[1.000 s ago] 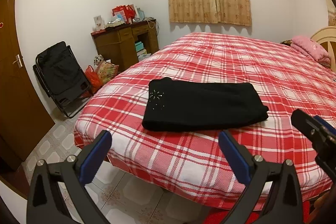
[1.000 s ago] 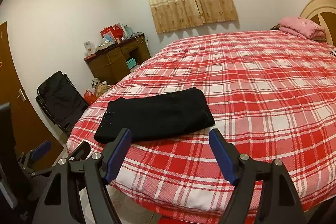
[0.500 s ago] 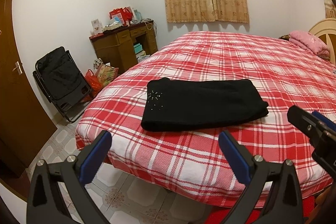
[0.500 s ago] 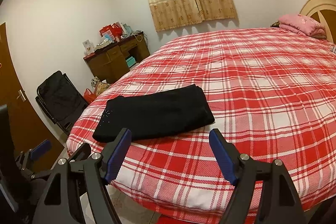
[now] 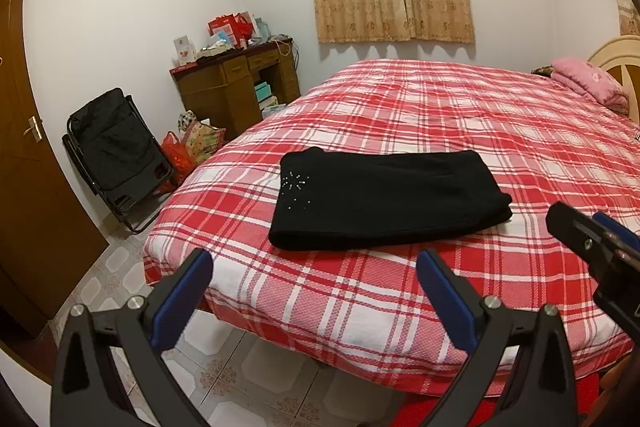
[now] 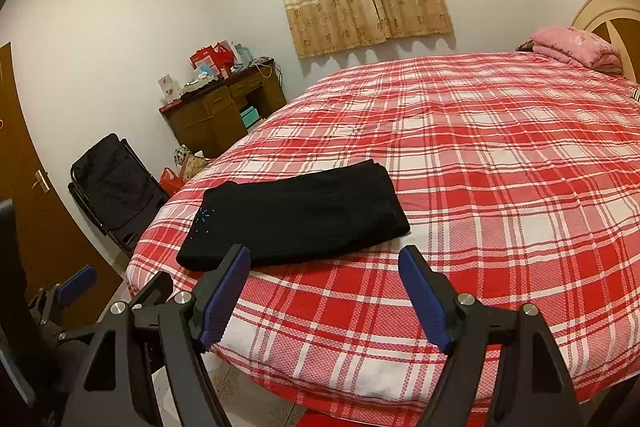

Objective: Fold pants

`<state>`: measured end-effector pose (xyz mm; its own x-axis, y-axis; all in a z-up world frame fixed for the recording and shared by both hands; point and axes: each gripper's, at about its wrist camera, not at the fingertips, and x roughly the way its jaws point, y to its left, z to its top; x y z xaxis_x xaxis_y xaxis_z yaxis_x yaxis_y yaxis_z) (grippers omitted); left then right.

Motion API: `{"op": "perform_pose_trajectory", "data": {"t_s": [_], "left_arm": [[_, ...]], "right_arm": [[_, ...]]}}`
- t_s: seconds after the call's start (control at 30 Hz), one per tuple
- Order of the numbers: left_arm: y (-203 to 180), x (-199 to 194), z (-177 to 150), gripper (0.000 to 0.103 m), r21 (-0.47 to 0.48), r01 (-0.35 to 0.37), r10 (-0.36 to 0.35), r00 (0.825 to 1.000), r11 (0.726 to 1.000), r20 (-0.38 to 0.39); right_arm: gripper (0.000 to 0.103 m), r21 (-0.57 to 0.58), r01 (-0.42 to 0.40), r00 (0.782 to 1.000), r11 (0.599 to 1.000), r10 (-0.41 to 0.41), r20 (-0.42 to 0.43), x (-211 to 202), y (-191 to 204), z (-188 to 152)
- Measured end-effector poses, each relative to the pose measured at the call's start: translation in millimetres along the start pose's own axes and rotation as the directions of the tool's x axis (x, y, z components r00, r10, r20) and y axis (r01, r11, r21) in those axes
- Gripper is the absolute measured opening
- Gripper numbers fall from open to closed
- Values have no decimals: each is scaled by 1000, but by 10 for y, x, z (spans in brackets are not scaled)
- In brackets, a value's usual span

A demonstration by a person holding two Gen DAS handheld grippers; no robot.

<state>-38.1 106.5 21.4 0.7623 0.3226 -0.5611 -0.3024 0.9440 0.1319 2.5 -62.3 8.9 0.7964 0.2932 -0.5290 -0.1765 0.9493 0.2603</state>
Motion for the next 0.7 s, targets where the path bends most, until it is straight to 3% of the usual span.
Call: {"op": "perform_pose_trajectory", "data": {"t_s": [0.7], "left_arm": [[48, 25, 25, 103, -21, -11, 11, 1000, 1000, 24]], "right_arm": [[78, -10, 6, 1000, 1000, -6, 2, 11, 22, -23]]}}
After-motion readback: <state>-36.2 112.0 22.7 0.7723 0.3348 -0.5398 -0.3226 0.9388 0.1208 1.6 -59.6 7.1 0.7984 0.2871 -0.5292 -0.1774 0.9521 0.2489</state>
